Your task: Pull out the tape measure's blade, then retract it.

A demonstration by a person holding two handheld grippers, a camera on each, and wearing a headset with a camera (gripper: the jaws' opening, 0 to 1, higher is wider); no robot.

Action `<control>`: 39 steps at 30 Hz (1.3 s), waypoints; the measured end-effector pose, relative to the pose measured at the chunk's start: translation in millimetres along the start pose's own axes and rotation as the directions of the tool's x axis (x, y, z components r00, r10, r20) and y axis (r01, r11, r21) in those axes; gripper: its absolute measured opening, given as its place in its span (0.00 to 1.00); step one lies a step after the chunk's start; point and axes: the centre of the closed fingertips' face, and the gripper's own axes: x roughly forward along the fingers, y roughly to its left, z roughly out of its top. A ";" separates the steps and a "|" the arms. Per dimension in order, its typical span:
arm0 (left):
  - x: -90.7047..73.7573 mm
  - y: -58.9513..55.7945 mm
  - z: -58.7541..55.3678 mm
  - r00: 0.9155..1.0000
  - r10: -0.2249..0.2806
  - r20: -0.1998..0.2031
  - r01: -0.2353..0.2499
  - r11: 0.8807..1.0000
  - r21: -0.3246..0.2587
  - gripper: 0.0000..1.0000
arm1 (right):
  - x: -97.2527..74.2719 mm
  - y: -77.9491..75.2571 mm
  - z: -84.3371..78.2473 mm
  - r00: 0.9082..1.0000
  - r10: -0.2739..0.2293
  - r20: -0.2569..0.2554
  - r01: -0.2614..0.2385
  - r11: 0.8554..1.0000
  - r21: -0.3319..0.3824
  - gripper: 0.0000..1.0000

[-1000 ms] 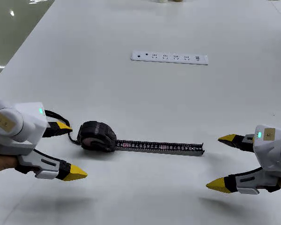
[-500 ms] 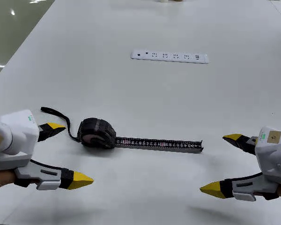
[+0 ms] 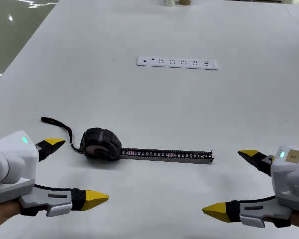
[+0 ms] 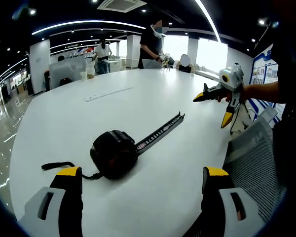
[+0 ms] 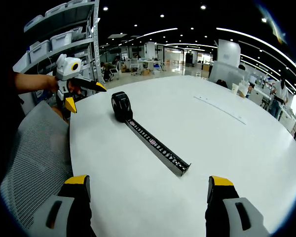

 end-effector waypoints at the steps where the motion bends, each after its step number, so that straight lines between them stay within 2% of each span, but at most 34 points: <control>1: -0.5 -0.7 0.5 1.000 0.004 0.003 -0.004 1.000 -0.005 0.99 | 0.0 0.5 0.3 1.000 -0.003 0.002 0.003 1.000 0.004 0.99; 7: -3.3 -5.3 4.3 0.999 0.040 0.030 -0.039 0.999 -0.034 0.99 | -1.8 6.0 10.2 0.999 -0.029 0.038 0.027 0.998 0.054 0.99; 11: -3.3 -6.6 1.9 0.997 0.066 0.036 -0.063 0.996 -0.063 0.99 | -1.4 8.7 12.1 0.998 -0.051 0.048 0.048 0.997 0.064 0.99; 15: -5.3 -6.2 1.7 0.993 0.111 0.046 -0.106 0.989 -0.099 0.99 | -0.6 10.8 14.9 0.994 -0.090 0.063 0.084 0.992 0.093 0.99; 18: -7.3 -3.7 3.9 0.985 0.164 0.059 -0.156 0.981 -0.117 0.99 | -0.6 13.4 17.4 0.990 -0.123 0.072 0.114 0.985 0.127 0.99; 22: -7.5 -5.6 5.9 0.979 0.192 0.067 -0.181 0.973 -0.144 0.99 | 0.4 19.2 18.0 0.986 -0.150 0.066 0.138 0.978 0.153 0.99; 27: -4.6 -10.5 5.9 0.978 0.200 0.057 -0.190 0.971 -0.145 0.99 | 3.1 27.4 20.8 0.985 -0.162 0.063 0.148 0.972 0.180 0.99; 31: -5.8 -10.8 6.4 0.973 0.224 0.059 -0.210 0.960 -0.183 0.99 | 4.5 32.5 23.5 0.983 -0.174 0.061 0.158 0.965 0.207 0.99; 37: -7.6 -11.7 4.2 0.967 0.249 0.050 -0.235 0.952 -0.195 0.99 | 5.6 37.3 27.3 0.979 -0.196 0.060 0.176 0.953 0.245 0.99; 39: -6.9 -13.8 3.5 0.968 0.246 0.045 -0.232 0.952 -0.200 0.99 | 5.9 38.7 27.9 0.978 -0.199 0.058 0.178 0.951 0.252 0.99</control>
